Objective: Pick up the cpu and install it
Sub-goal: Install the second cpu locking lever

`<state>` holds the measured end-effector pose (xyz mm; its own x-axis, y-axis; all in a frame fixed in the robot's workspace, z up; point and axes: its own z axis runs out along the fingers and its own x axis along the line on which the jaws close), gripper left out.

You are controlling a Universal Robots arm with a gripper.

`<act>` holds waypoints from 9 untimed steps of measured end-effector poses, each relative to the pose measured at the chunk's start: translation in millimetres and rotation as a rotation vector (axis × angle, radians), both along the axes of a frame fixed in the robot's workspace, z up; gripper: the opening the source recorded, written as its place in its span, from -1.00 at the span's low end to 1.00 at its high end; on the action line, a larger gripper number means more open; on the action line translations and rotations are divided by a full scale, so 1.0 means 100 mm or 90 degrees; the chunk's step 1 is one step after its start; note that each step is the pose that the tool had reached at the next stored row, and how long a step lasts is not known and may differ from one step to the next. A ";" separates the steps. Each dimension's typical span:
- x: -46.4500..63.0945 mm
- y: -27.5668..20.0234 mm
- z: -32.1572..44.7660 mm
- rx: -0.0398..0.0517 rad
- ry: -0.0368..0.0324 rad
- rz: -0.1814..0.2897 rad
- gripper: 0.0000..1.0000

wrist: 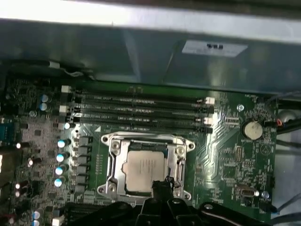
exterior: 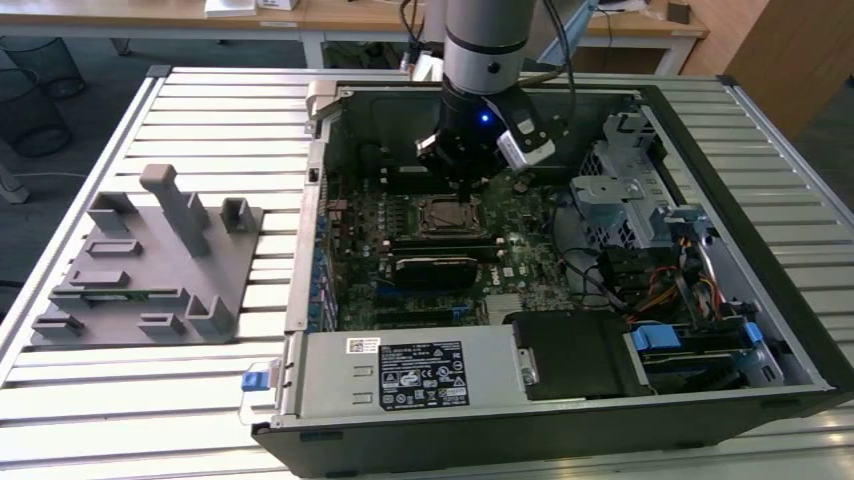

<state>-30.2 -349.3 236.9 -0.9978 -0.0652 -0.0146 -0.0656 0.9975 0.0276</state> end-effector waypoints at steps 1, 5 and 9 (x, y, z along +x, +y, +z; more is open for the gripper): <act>0.00 -0.021 -0.001 0.0001 0.0000 0.000 -0.79; 0.00 -0.045 0.005 -0.0002 0.0003 0.000 -0.79; 0.00 -0.046 0.008 0.0001 0.0003 0.000 -0.79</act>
<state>-30.1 -354.0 237.7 -0.9978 -0.0652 -0.0142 -0.0656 0.9975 0.0279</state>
